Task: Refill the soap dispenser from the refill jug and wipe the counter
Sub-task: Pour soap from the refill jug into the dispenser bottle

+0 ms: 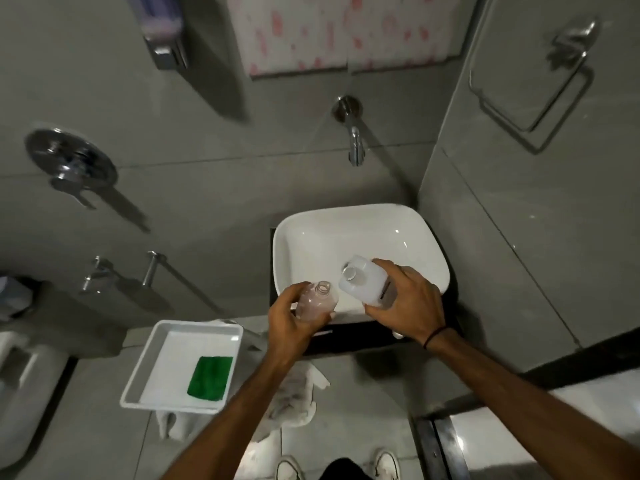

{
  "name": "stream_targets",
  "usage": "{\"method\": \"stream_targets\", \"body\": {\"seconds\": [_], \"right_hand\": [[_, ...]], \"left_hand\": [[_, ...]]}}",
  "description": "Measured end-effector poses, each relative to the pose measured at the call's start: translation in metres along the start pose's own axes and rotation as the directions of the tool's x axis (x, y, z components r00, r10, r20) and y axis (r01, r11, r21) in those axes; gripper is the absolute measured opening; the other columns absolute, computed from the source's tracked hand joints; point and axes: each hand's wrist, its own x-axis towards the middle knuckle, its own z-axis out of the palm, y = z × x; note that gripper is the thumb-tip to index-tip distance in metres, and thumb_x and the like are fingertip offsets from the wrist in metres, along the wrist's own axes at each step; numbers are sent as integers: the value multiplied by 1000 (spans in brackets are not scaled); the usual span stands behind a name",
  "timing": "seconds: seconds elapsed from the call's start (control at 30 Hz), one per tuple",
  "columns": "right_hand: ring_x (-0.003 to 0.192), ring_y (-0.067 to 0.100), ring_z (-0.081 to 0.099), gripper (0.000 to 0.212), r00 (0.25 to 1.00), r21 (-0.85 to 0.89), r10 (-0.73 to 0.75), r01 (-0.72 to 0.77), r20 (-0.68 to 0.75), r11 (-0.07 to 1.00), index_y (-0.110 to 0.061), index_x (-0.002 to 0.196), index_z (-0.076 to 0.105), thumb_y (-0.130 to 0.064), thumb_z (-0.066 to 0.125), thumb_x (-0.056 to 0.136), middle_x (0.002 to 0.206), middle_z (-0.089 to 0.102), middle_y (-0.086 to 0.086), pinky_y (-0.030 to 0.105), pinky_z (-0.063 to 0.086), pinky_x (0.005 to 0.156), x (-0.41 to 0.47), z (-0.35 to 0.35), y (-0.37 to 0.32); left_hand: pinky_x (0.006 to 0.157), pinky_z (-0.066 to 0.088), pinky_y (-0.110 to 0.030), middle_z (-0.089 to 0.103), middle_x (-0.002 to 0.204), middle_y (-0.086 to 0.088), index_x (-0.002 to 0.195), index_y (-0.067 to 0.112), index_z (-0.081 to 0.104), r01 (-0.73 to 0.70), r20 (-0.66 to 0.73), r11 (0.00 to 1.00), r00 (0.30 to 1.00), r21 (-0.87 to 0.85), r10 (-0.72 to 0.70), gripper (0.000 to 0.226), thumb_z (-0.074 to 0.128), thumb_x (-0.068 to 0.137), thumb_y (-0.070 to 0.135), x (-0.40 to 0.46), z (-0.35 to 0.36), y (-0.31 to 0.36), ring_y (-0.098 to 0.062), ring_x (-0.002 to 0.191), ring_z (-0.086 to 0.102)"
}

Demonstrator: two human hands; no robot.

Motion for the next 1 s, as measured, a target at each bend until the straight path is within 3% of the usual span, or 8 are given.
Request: {"method": "stream_targets", "body": {"seconds": [0.2,0.33,0.47,0.8,1.0], "right_hand": [[110,18,66,82,984,-87,-180,179,-8,980,-26,134,60,-41,89,59,129,68,-7,28,53,91,58,-10,-32],[113,21,66,86,968,-141,-251,249,4,958,-25,133,63,-34,89,52,131,68,-5,33,55,95,82,-16,-44],[115,24,66,80,947,-169,-322,319,8,932,-23,132,64,-30,82,55,131,68,-1,40,55,95,97,-19,-50],[116,26,64,79,918,-309,-391,390,63,867,-26,133,61,-32,83,57,133,66,-1,42,51,96,112,-31,-53],[118,28,63,76,904,-364,-421,418,75,833,-23,130,64,-23,81,56,134,65,3,45,49,98,115,-39,-53]], "left_hand": [[75,57,-16,74,107,14,111,31,69,-66,-70,998,995,-14,64,67,101,53,25,25,-23,27,-4,99,68],[77,58,-19,75,107,13,110,28,71,-61,-98,998,994,-34,57,65,102,52,27,35,-31,36,-9,99,69],[73,57,-16,74,106,15,110,29,72,-57,-106,998,993,-14,55,66,102,51,28,41,-34,44,-4,94,68],[65,55,-14,75,104,13,112,24,75,-43,-90,999,995,23,45,69,102,49,36,47,-27,55,-2,89,68],[61,51,-9,76,103,10,109,22,75,-45,-76,999,996,23,47,68,102,49,36,49,-21,60,-3,88,68]]}}
